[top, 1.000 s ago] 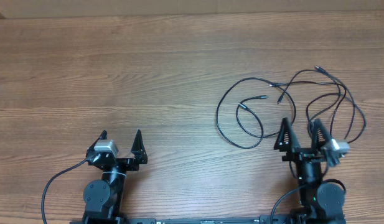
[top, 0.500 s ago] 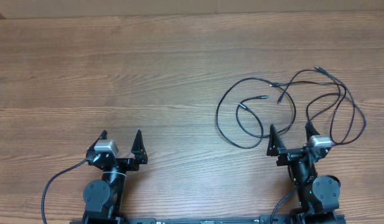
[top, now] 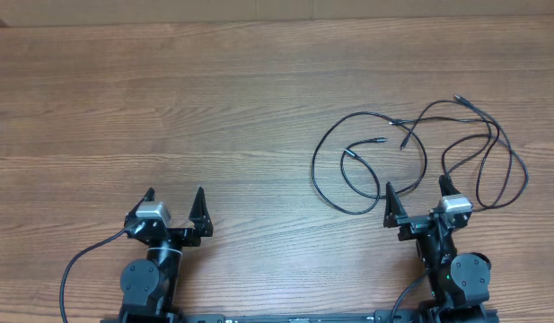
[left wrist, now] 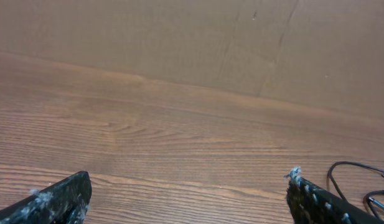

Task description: Untangle cables

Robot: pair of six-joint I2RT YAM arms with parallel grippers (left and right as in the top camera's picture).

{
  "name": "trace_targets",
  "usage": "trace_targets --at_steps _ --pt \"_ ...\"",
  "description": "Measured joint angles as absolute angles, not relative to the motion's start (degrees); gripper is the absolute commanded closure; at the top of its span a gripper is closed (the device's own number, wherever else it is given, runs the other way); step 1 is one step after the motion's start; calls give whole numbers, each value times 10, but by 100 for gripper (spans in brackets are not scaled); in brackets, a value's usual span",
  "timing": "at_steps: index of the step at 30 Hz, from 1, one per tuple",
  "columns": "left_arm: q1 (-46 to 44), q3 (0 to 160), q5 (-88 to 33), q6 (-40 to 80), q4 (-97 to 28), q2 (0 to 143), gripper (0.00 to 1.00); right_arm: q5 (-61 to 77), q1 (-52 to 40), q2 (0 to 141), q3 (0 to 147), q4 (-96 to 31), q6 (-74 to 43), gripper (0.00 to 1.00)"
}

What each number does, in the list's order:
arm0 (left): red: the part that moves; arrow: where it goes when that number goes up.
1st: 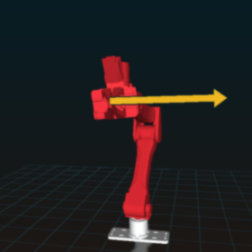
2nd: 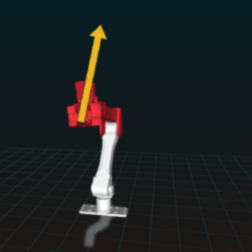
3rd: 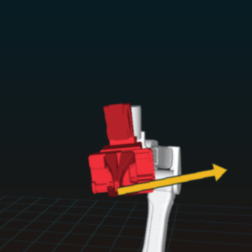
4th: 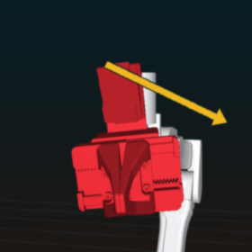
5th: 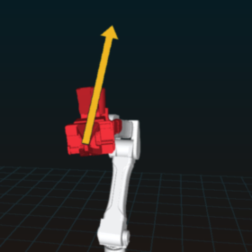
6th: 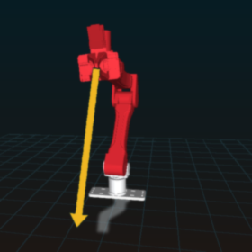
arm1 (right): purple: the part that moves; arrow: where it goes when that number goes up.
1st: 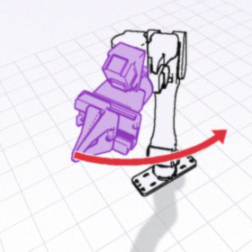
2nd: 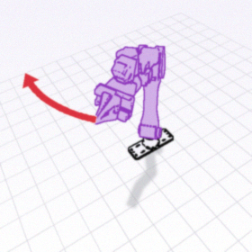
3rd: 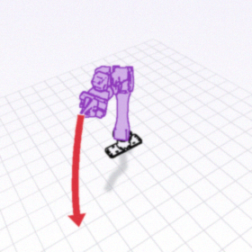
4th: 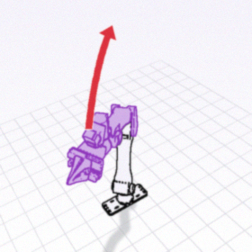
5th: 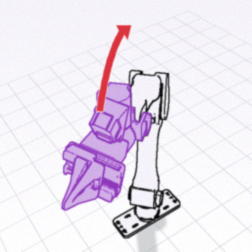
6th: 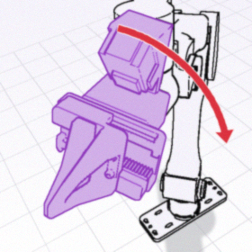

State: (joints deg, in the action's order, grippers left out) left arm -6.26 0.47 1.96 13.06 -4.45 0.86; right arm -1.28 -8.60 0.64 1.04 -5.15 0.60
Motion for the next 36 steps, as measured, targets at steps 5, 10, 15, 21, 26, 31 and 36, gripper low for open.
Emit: trace_targets --at_steps 5,10,15,21,26,31,36 --pt "-63 5 20 131 -44 9 0 -4 -86 6 11 -51 20 0" --pt "-63 5 20 131 -44 9 0 -2 -86 6 10 -51 24 0" --pt "-63 5 20 131 -44 9 0 -2 -86 6 10 -51 26 0" --pt "-63 5 20 131 -44 9 0 -2 -86 6 11 -52 26 0" --pt "-63 5 20 131 -44 9 0 -2 -86 6 10 -51 26 0" --pt "-63 5 20 131 -44 9 0 -2 -86 6 10 -51 26 0" --pt "-63 5 20 131 -44 9 0 -2 -86 6 11 -51 26 0"
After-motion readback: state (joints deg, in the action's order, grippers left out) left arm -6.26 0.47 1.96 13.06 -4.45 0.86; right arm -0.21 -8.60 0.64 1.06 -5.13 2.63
